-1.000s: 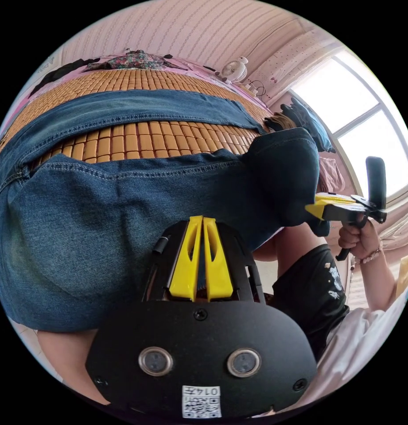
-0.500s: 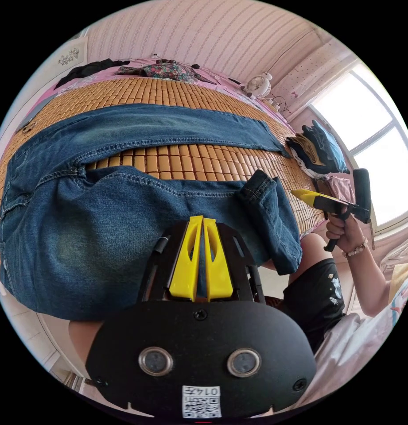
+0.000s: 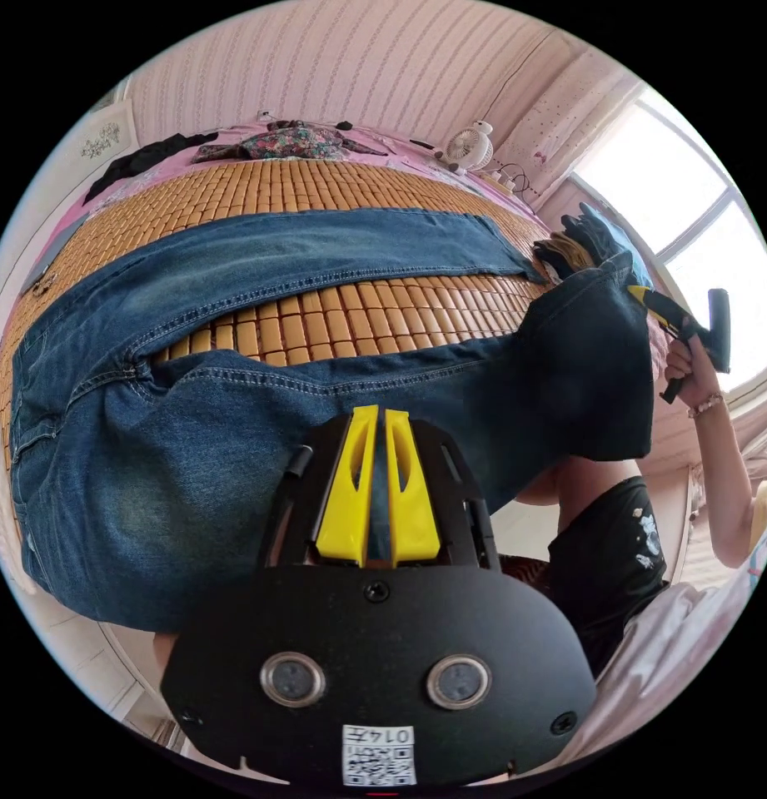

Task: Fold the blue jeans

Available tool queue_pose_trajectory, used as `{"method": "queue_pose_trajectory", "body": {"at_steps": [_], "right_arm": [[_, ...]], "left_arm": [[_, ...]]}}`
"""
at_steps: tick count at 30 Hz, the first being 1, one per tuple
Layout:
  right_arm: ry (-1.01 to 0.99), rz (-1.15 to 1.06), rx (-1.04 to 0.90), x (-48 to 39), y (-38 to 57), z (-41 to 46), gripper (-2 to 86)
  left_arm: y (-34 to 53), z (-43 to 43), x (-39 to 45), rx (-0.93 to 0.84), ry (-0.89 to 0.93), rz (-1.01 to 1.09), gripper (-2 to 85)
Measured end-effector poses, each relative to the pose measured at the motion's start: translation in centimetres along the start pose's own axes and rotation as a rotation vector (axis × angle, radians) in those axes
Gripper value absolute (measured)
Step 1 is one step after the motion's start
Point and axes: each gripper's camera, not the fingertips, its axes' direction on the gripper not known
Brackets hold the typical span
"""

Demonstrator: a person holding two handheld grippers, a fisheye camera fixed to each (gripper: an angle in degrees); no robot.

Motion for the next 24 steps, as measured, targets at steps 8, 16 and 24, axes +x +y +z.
{"method": "queue_pose_trajectory", "body": {"at_steps": [8,16,24], "right_arm": [[0.236,0.143,-0.123,6.1,2.4,2.8,3.8],[0.309,0.0,-0.31,1.7,1.6,16.1,2.7],[0.445,-0.167,-0.424,-0.5,-3.0,20.6,0.5]], "left_arm": [[-0.3,0.3,0.0,-0.014,-0.02,0.028,-0.4],[0.0,0.5,-0.9,-0.064,-0.076,0.05,-0.6],[-2.8,-1.2,-3.9,-0.062,-0.036,0.005,-0.5]]}}
